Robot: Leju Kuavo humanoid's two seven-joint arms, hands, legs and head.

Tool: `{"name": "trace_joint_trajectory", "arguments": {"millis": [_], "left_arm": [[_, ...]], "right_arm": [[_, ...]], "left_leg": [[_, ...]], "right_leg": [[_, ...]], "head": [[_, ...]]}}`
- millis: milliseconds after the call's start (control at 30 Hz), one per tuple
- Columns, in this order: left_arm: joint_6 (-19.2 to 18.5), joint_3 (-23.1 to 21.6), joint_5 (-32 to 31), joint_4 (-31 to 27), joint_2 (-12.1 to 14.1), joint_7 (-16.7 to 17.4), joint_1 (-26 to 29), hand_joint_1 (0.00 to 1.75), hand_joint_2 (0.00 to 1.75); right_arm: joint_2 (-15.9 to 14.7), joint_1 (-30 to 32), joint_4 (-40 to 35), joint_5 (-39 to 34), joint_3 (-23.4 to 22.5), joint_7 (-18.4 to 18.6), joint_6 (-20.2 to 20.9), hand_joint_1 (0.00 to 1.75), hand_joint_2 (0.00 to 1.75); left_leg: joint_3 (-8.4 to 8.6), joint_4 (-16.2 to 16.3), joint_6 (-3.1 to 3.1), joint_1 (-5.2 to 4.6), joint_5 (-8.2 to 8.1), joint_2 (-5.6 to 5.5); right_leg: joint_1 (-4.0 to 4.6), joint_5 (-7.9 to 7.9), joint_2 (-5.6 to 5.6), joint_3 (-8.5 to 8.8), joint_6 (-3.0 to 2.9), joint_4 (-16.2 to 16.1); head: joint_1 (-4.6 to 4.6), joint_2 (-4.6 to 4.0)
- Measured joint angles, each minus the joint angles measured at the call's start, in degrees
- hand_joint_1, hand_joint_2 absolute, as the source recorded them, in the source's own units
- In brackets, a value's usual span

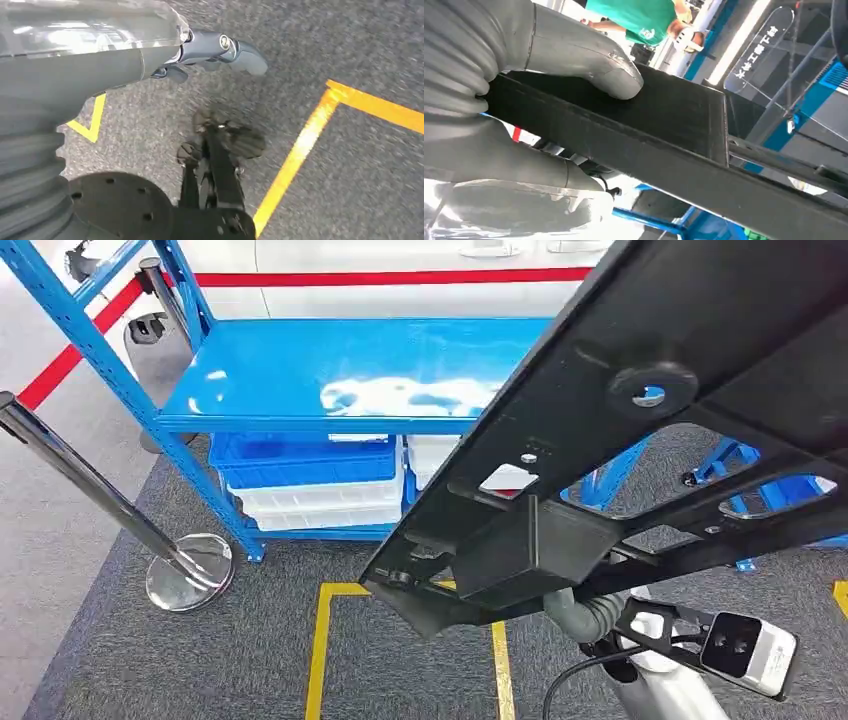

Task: Take the parts from the cabinet and place them on the table.

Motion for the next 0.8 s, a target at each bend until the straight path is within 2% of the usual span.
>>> {"name": "trace_joint_trajectory", "arguments": {"millis": [33,67,100,133,167,200,233,333,367,400,433,467,500,533,567,600,633,667,700,733,800], "left_arm": [[0.0,0.0,0.0,0.0,0.0,0.2,0.1,0.00,1.75],[0.1,0.0,0.0,0.0,0.0,0.2,0.1,0.00,1.75],[0.1,0.0,0.0,0.0,0.0,0.2,0.2,0.00,1.75],[0.1,0.0,0.1,0.0,0.0,0.2,0.2,0.00,1.75],[0.1,0.1,0.1,0.0,0.0,0.2,0.1,0.00,1.75],[0.2,0.1,0.3,-0.1,0.1,0.2,0.1,0.00,1.75],[0.2,0.1,0.4,-0.1,0.1,0.2,0.1,0.00,1.75],[0.3,0.4,0.5,-0.1,-0.1,0.2,0.2,0.00,1.75],[0.3,0.4,0.5,-0.1,-0.2,0.2,0.1,0.00,1.75],[0.3,0.4,0.5,-0.1,-0.3,0.2,0.1,0.00,1.75],[0.5,0.4,0.5,-0.1,-0.3,0.3,0.1,0.00,1.75],[0.6,0.5,0.5,-0.1,-0.3,0.3,0.1,0.00,1.75],[0.7,0.5,0.6,-0.1,-0.3,0.3,0.1,0.00,1.75],[0.8,0.5,0.7,-0.1,-0.3,0.6,0.1,0.00,1.75],[1.1,0.5,0.7,-0.1,-0.3,0.9,0.1,0.00,1.75],[1.2,0.6,0.7,-0.1,-0.3,1.0,0.1,0.00,1.75],[1.2,0.6,0.7,-0.1,-0.3,1.2,0.1,0.00,1.75],[1.5,0.6,0.7,-0.1,-0.3,1.4,0.1,0.00,1.75],[2.0,0.6,0.6,-0.1,-0.1,1.7,0.2,0.00,1.75],[2.4,0.6,0.4,-0.1,0.2,1.9,0.1,0.00,1.75],[3.3,0.5,-0.2,-0.1,0.5,2.3,0.1,0.00,1.75]], "right_arm": [[-0.2,0.0,0.3,-0.2,0.0,0.0,0.0,1.71,1.75],[-0.4,0.0,0.5,-0.3,0.0,0.0,0.1,1.71,1.75],[-0.5,0.0,0.7,-0.3,0.0,0.0,0.2,1.71,1.75],[-0.7,0.1,0.7,-0.3,0.0,0.0,0.3,1.71,1.75],[-0.8,0.1,0.7,-0.1,0.0,0.0,0.5,1.71,1.75],[-0.9,0.1,0.7,0.1,0.0,0.0,0.6,1.71,1.75],[-1.0,0.1,0.7,0.4,0.0,0.0,0.7,1.71,1.75],[-1.3,0.4,0.7,0.8,0.1,0.0,0.7,1.71,1.75],[-1.5,0.3,0.7,1.1,0.1,0.0,0.8,1.71,1.75],[-1.8,0.2,0.7,1.3,0.1,0.0,0.8,1.71,1.75],[-1.9,0.1,0.7,1.4,0.2,0.0,0.7,1.71,1.75],[-2.0,0.2,0.8,1.5,0.2,0.0,0.6,1.71,1.75],[-2.2,0.3,0.9,1.5,0.2,0.0,0.7,1.71,1.75],[-2.5,0.3,1.0,1.3,0.2,0.0,0.7,1.71,1.75],[-2.8,0.3,1.0,1.0,0.2,0.0,0.8,1.71,1.75],[-3.0,0.3,1.0,0.9,0.2,0.0,0.9,1.71,1.75],[-3.1,0.3,0.9,0.9,0.2,0.0,1.0,1.71,1.75],[-3.3,0.3,0.7,1.1,0.1,0.0,1.0,1.71,1.75],[-3.3,0.3,0.5,1.7,0.0,0.0,1.0,1.71,1.75],[-3.3,0.4,0.3,2.4,0.0,0.0,1.1,1.71,1.75],[-3.3,1.3,-0.2,4.1,-0.2,0.0,1.0,1.71,1.75]], "left_leg": [[-0.26,2.3,0.05,-0.01,-0.34,-0.01],[0.97,1.1,0.24,-0.01,0.64,-0.01],[3.42,-2.4,0.53,-0.04,2.38,-0.02],[6.86,-7.9,1.05,-0.12,4.49,-0.06],[10.46,-13.6,1.85,-0.48,5.98,-0.06],[11.88,-15.9,2.33,-0.66,4.64,0.03],[11.61,-15.9,2.32,-1.00,5.66,0.11],[11.44,-16.8,3.21,-1.24,5.95,0.08],[12.06,-17.9,3.31,-0.40,6.83,0.30],[12.02,-18.3,3.66,-0.47,7.07,0.18],[11.73,-18.3,3.93,-0.48,7.30,0.26],[11.52,-18.3,3.94,-0.52,7.41,0.37],[11.32,-18.2,3.96,-0.55,7.45,0.42],[11.15,-18.1,3.92,-0.55,7.49,0.51],[11.04,-17.9,3.90,-0.51,7.47,0.70],[11.00,-17.6,3.79,-0.46,7.37,0.91],[11.00,-17.3,3.57,-0.40,7.19,1.13],[10.97,-16.9,3.26,-0.39,6.91,1.35],[10.81,-16.5,2.89,-0.61,6.62,1.61],[10.49,-15.8,2.54,-0.95,6.36,1.73],[10.57,-16.1,2.10,-0.95,6.47,2.48]], "right_leg": [[0.16,0.38,0.00,-0.60,0.02,0.1],[0.30,0.59,0.00,-0.94,0.04,0.2],[0.41,0.74,0.01,-1.14,0.06,0.2],[0.57,0.86,0.01,-1.21,0.12,0.2],[0.65,0.95,0.00,-1.18,0.18,0.2],[0.72,1.16,-0.17,-1.31,0.46,0.2],[0.45,1.40,-0.19,-1.33,0.85,0.1],[0.39,1.91,-0.30,-1.28,1.81,-0.3],[0.40,1.49,-0.26,-1.39,2.10,0.3],[0.47,0.12,-0.08,-2.18,2.30,1.7],[0.34,-2.47,0.09,-4.03,2.46,5.6],[0.19,-4.74,0.11,-6.13,2.67,10.2],[0.04,-6.24,0.12,-8.03,2.87,14.2],[-0.09,-6.57,0.11,-9.26,3.09,16.8],[-0.26,-5.21,0.08,-8.90,3.29,16.0],[-0.37,-3.44,0.00,-7.62,3.37,13.5],[-0.53,-0.77,-0.25,-5.07,3.42,8.5],[-0.60,1.51,-1.28,-2.46,3.43,3.5],[-0.30,0.80,-3.47,-1.22,3.14,0.9],[-0.11,1.22,-2.64,-1.49,2.37,0.5],[0.07,1.27,-1.65,-1.87,1.79,0.7]], "head": [[0.00,0.00],[-0.02,0.00],[0.00,0.00],[-0.02,0.00],[0.00,0.00],[0.00,0.00],[0.00,0.00],[-0.02,0.00],[0.00,0.00],[0.00,0.00],[0.00,0.00],[0.00,0.00],[0.00,0.00],[0.00,0.00],[0.00,0.00],[0.00,0.00],[0.00,0.00],[0.00,0.00],[0.00,0.00],[-0.02,0.00],[0.00,0.00]]}}
